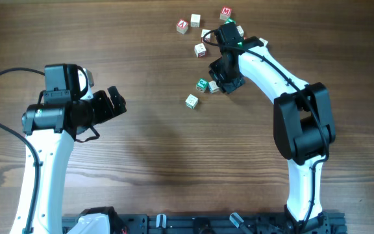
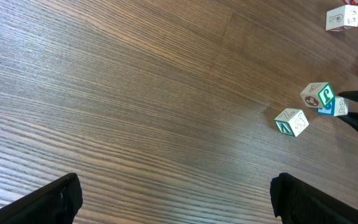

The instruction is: Form a circle

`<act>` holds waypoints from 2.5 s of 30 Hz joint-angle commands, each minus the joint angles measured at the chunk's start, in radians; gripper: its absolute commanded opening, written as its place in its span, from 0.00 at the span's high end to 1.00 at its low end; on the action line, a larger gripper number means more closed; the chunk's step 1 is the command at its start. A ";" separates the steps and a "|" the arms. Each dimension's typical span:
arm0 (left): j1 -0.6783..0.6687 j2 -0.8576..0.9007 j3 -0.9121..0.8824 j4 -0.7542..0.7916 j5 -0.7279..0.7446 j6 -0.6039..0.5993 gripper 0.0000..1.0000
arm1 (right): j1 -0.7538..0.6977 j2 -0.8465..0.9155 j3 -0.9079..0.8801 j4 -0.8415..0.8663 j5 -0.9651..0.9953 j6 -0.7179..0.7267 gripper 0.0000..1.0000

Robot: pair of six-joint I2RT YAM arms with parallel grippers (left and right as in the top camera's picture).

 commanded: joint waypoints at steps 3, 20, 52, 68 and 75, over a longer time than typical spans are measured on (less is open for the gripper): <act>0.005 -0.013 -0.006 0.000 0.001 0.021 0.00 | 0.007 0.018 -0.003 0.005 0.010 -0.010 0.65; 0.005 -0.013 -0.006 0.000 0.001 0.021 0.00 | 0.007 0.018 -0.003 0.012 0.023 -0.011 0.28; 0.005 -0.013 -0.006 0.000 0.001 0.021 0.00 | 0.316 -0.015 0.009 -0.081 0.273 -0.111 0.23; 0.005 -0.013 -0.006 0.000 0.001 0.021 0.00 | 0.318 0.031 -0.004 -0.045 0.258 -0.116 0.71; 0.005 -0.013 -0.006 0.000 0.001 0.021 0.00 | 0.309 0.028 -0.004 -0.087 0.180 -0.247 0.86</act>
